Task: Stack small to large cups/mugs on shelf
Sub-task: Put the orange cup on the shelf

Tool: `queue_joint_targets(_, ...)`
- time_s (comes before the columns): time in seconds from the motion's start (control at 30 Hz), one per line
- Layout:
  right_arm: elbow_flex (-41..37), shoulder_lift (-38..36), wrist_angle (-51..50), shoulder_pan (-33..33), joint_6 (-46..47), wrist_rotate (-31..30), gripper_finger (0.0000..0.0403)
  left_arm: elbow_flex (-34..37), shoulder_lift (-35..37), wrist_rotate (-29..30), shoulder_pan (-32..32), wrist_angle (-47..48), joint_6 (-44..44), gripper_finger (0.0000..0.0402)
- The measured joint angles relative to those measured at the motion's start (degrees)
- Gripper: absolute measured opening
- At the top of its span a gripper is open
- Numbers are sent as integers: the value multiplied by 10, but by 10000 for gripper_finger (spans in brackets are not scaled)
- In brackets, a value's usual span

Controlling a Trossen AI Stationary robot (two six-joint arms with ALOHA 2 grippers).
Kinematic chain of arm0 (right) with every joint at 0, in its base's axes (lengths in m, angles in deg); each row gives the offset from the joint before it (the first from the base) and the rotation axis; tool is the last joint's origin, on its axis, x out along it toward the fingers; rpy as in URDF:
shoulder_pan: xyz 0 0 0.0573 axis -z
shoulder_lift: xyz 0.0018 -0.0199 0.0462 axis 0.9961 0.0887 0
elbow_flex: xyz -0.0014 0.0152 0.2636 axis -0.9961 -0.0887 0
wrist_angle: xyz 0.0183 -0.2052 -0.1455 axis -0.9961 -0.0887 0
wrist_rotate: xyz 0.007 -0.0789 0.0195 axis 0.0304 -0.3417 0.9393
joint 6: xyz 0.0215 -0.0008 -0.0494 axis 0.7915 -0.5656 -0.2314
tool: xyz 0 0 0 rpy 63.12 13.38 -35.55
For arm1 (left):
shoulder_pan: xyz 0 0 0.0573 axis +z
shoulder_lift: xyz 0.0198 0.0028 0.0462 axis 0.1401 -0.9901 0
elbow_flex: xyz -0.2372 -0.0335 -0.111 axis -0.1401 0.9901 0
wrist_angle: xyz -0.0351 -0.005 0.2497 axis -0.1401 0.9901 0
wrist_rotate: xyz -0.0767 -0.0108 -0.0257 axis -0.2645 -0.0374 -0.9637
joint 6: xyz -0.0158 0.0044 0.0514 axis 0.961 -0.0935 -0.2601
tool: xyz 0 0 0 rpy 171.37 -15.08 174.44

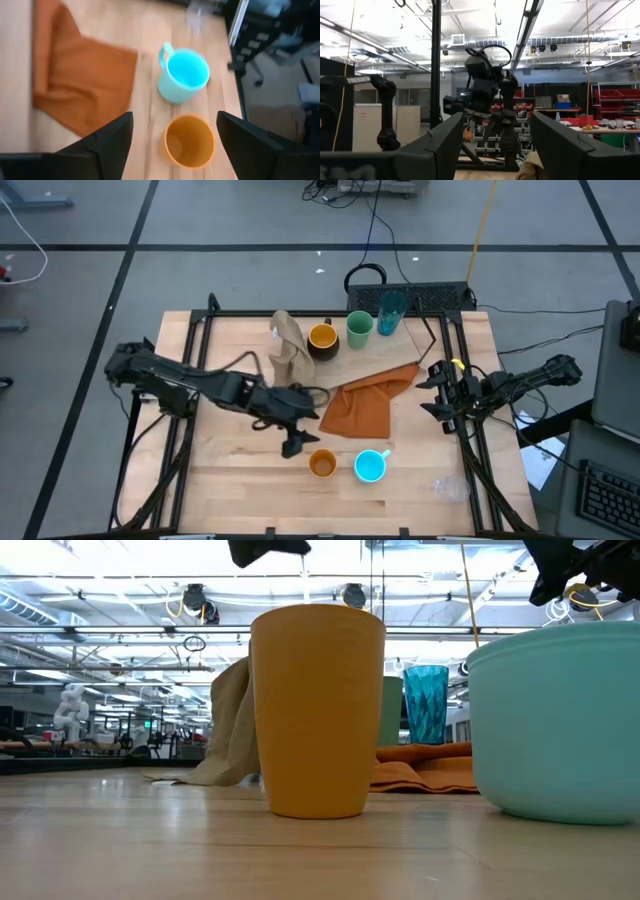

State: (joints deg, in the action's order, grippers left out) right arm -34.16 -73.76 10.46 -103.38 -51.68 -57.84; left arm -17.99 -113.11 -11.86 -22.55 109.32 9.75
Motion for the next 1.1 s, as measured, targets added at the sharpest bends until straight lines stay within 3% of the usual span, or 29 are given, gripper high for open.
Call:
queue_joint_targets(0.2,0,0,-16,0,-6,0,219,-66,-79,-29,-1,89,27,257)
queue_joint_targets(0.4,0,0,-22,0,-5,0,219,-85,-110,-34,7,147,28,247)
queue_joint_targets(0.63,0,0,-30,0,-5,0,219,-81,-109,-37,11,145,63,248)
queue_joint_targets(1.1,0,-1,-42,0,-47,-1,220,-80,-155,-126,15,128,157,248)
